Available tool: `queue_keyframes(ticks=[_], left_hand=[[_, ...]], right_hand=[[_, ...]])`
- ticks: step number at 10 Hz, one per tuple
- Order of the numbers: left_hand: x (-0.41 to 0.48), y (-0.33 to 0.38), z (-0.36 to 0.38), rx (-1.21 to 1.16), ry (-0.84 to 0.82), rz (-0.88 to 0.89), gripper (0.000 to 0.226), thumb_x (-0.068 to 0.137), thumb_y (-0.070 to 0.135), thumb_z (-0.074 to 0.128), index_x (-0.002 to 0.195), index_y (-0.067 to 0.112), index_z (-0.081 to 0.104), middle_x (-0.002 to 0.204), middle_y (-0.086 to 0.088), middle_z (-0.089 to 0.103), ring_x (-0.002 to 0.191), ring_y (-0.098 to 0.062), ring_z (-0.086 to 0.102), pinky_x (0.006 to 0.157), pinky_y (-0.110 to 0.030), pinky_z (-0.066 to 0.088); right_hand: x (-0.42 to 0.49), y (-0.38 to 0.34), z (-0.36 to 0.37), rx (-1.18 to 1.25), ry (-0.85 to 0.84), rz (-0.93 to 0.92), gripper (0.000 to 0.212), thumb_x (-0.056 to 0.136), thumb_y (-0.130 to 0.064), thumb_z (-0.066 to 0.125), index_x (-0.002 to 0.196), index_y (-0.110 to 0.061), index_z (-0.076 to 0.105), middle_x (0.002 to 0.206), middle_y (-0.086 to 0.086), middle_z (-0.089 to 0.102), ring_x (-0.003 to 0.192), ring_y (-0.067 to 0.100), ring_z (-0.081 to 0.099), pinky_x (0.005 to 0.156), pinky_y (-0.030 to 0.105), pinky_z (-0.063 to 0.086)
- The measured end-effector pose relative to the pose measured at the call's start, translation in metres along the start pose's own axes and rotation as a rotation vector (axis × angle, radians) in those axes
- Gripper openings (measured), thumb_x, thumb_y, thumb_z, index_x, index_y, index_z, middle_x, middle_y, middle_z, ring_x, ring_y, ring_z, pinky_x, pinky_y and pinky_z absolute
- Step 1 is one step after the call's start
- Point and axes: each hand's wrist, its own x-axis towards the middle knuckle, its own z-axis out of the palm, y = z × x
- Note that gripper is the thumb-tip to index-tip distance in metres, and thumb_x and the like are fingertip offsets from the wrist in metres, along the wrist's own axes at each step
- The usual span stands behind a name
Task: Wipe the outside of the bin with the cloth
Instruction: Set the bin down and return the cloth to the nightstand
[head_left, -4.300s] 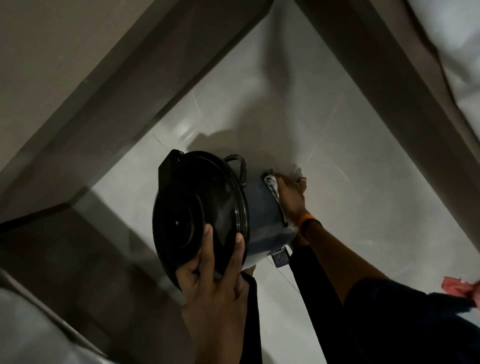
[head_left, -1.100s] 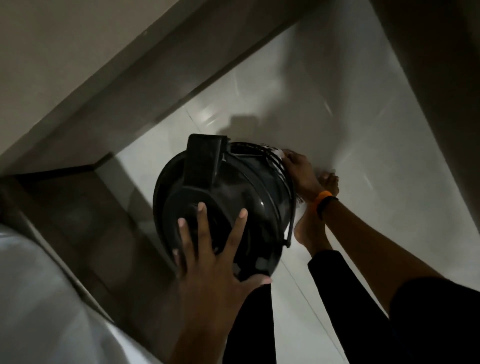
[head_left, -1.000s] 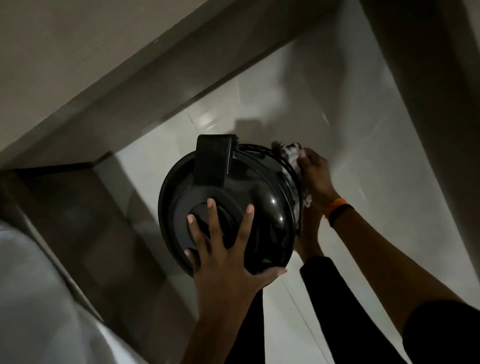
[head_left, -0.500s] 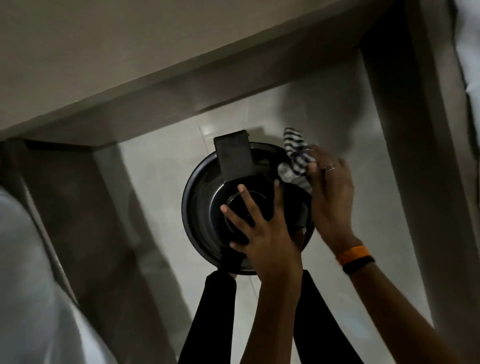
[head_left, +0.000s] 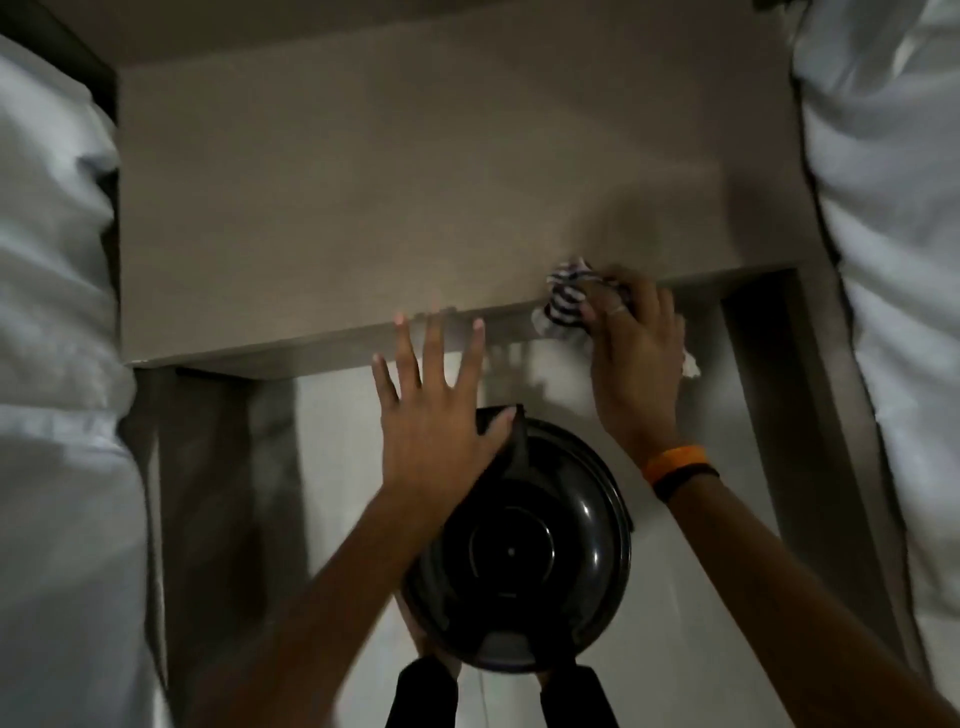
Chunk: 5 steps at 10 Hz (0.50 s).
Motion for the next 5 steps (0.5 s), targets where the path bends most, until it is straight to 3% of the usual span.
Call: queue_keyframes(ticks=[1, 2, 3, 4, 5], left_hand=[[0.080, -0.030, -0.016, 0.040, 0.078, 0.035, 0.085, 0.092, 0.069, 0.038, 0.161, 0.028, 0.012, 0.169, -0.019, 0.012, 0.153, -0.050, 0.002, 0.116, -0.074, 0.017], [0.120, -0.039, -0.016, 0.037, 0.039, 0.024, 0.084, 0.092, 0.073, 0.032, 0.161, 0.031, 0.006, 0.170, -0.017, 0.007, 0.154, -0.048, -0.003, 0.118, -0.073, 0.011], [0.140, -0.042, -0.005, 0.003, -0.061, 0.007, 0.084, 0.092, 0.076, 0.026, 0.160, 0.034, -0.001, 0.171, -0.012, -0.003, 0.154, -0.044, -0.012, 0.118, -0.073, 0.002], [0.150, -0.042, 0.003, -0.052, -0.187, -0.058, 0.085, 0.090, 0.078, 0.019, 0.160, 0.035, -0.004, 0.171, -0.008, -0.010, 0.154, -0.039, -0.017, 0.118, -0.073, -0.005], [0.149, -0.036, -0.008, -0.114, -0.146, -0.088, 0.086, 0.089, 0.080, 0.016, 0.160, 0.034, -0.002, 0.172, -0.007, -0.007, 0.154, -0.039, -0.015, 0.118, -0.071, -0.010]], right_hand=[[0.083, -0.017, 0.006, -0.090, -0.008, -0.110, 0.031, 0.105, -0.032, 0.052, 0.127, -0.020, 0.070, 0.147, 0.014, 0.058, 0.130, 0.039, 0.057, 0.101, 0.051, 0.045], [0.112, -0.020, 0.024, -0.221, -0.229, -0.119, 0.041, 0.108, -0.042, 0.043, 0.140, -0.026, 0.061, 0.162, 0.012, 0.044, 0.150, 0.036, 0.041, 0.121, 0.060, 0.029], [0.116, -0.013, 0.044, -0.326, -0.412, -0.122, 0.053, 0.108, -0.051, 0.036, 0.157, -0.031, 0.039, 0.174, 0.007, 0.020, 0.164, 0.032, 0.014, 0.129, 0.067, 0.005], [0.122, -0.007, 0.054, -0.296, -0.427, -0.144, 0.063, 0.106, -0.058, 0.034, 0.162, -0.033, 0.026, 0.177, 0.005, 0.007, 0.165, 0.032, 0.001, 0.130, 0.067, -0.001], [0.123, -0.014, 0.045, -0.288, -0.395, -0.141, 0.069, 0.104, -0.063, 0.034, 0.164, -0.033, 0.019, 0.177, 0.008, 0.002, 0.165, 0.033, -0.001, 0.129, 0.068, 0.002]])
